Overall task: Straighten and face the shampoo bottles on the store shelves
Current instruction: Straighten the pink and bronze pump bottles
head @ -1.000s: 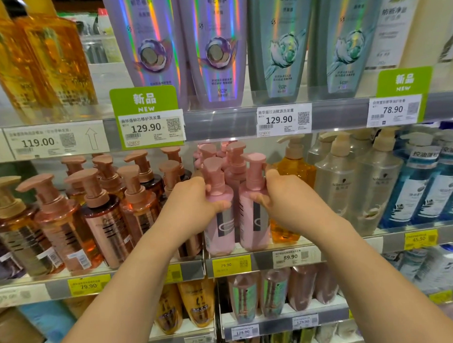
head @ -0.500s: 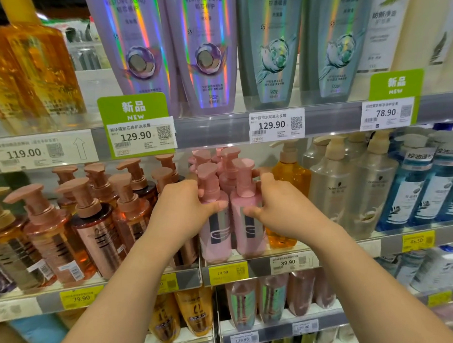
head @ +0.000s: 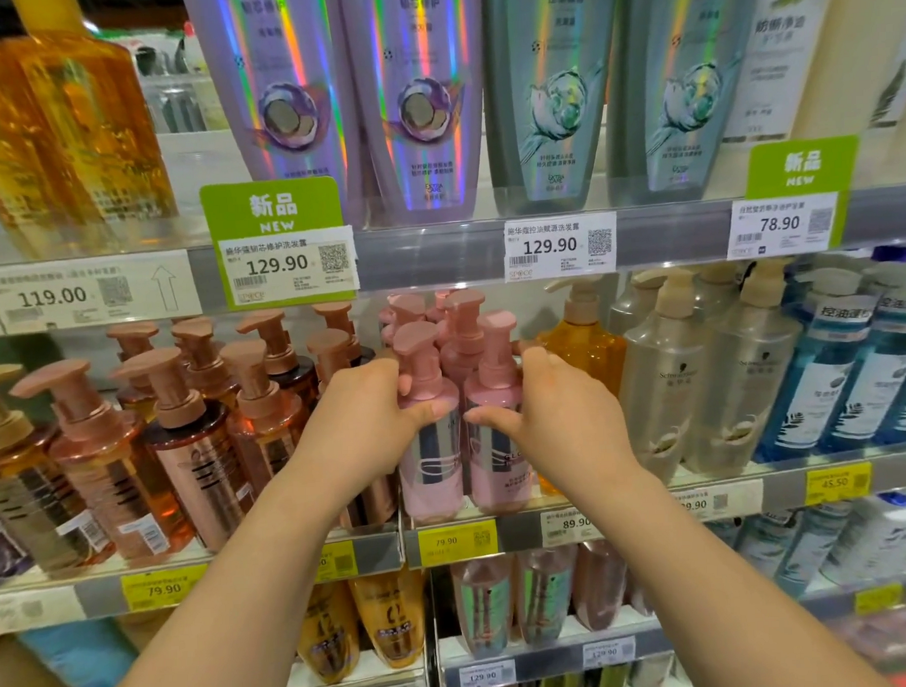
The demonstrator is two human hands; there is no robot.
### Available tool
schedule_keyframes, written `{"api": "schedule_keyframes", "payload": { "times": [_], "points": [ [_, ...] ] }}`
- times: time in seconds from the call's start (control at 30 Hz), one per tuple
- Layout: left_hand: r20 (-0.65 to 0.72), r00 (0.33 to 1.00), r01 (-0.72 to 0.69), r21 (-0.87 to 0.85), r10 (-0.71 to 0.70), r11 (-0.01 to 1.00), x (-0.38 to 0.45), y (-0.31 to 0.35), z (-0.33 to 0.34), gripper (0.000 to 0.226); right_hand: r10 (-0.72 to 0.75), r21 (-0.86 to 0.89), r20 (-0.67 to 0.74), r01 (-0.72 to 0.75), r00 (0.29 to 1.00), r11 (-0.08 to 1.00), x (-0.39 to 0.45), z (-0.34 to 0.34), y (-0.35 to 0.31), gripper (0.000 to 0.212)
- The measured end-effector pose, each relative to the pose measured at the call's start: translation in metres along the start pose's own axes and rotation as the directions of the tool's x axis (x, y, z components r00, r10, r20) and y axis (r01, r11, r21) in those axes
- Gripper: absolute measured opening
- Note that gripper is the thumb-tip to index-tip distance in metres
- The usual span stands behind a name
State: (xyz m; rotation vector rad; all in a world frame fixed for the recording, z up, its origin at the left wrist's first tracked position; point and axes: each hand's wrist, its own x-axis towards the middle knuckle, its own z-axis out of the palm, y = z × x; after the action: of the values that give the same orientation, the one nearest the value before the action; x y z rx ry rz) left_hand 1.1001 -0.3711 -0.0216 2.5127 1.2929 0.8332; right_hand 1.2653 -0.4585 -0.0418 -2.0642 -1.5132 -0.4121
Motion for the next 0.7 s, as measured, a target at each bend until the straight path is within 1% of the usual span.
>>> {"api": "schedule_keyframes", "payload": {
  "times": [0.07,0.1,0.13,0.17,0.2,0.27,0.3,0.33,0.37,0.43,0.47,0.53,0.6,0.7],
  "points": [
    [0.001,1.0,0.006,-0.001,-0.006,1.0,0.0,0.001,0.0,0.049,-0.005,0.047,0.008,0.005,1.0,0.999,-0.001,-0.002,0.005,0.073],
    [0.005,1.0,0.01,-0.005,-0.01,1.0,0.001,0.001,0.0,0.049,0.009,0.107,0.026,-0.012,1.0,0.994,-0.001,-0.005,0.009,0.075],
    [0.009,1.0,0.011,-0.01,-0.011,1.0,0.001,0.001,0.0,0.049,0.029,0.185,0.031,-0.034,0.999,0.982,-0.003,-0.009,0.013,0.075],
    [0.015,1.0,0.012,-0.017,-0.012,1.0,0.001,0.0,0.0,0.049,0.052,0.259,-0.003,-0.049,0.999,0.965,-0.005,-0.014,0.017,0.068],
    [0.022,1.0,0.011,-0.023,-0.011,1.0,0.001,0.0,0.0,0.049,0.087,0.314,-0.086,-0.056,0.992,0.948,-0.007,-0.02,0.021,0.054],
    [0.032,0.999,0.007,-0.023,-0.006,1.0,0.0,-0.001,0.0,0.048,0.188,0.359,-0.281,-0.078,0.941,0.93,-0.009,-0.032,0.031,0.027],
    [0.033,0.999,0.003,-0.018,-0.003,1.0,0.0,0.0,0.0,0.048,0.231,0.35,-0.337,-0.106,0.913,0.931,-0.008,-0.039,0.036,0.023],
    [0.032,0.999,0.001,-0.014,0.0,1.0,0.0,0.0,0.0,0.047,0.26,0.326,-0.353,-0.143,0.899,0.935,-0.004,-0.044,0.04,0.026],
    [0.031,1.0,0.0,-0.011,0.0,1.0,0.0,0.0,-0.001,0.047,0.279,0.284,-0.324,-0.188,0.904,0.94,0.001,-0.047,0.044,0.035],
    [0.032,0.999,0.001,-0.009,-0.001,1.0,-0.001,0.001,-0.001,0.046,0.283,0.175,-0.19,-0.252,0.94,0.952,0.013,-0.049,0.048,0.057],
    [0.034,0.999,0.001,-0.011,-0.001,1.0,-0.001,0.001,-0.001,0.047,0.275,0.126,-0.121,-0.26,0.954,0.957,0.019,-0.047,0.047,0.065],
    [0.039,0.999,0.003,-0.014,-0.002,1.0,-0.001,0.002,-0.001,0.047,0.257,0.067,-0.028,-0.255,0.966,0.965,0.026,-0.044,0.044,0.071],
    [0.04,0.999,0.004,-0.012,-0.004,1.0,-0.002,0.002,-0.001,0.047,0.259,0.037,0.011,-0.259,0.966,0.965,0.03,-0.043,0.044,0.074],
    [0.044,0.999,0.004,0.016,-0.004,1.0,-0.001,0.002,-0.001,0.046,0.26,0.059,0.073,-0.265,0.963,0.963,0.034,-0.049,0.045,0.073]
  ]
}}
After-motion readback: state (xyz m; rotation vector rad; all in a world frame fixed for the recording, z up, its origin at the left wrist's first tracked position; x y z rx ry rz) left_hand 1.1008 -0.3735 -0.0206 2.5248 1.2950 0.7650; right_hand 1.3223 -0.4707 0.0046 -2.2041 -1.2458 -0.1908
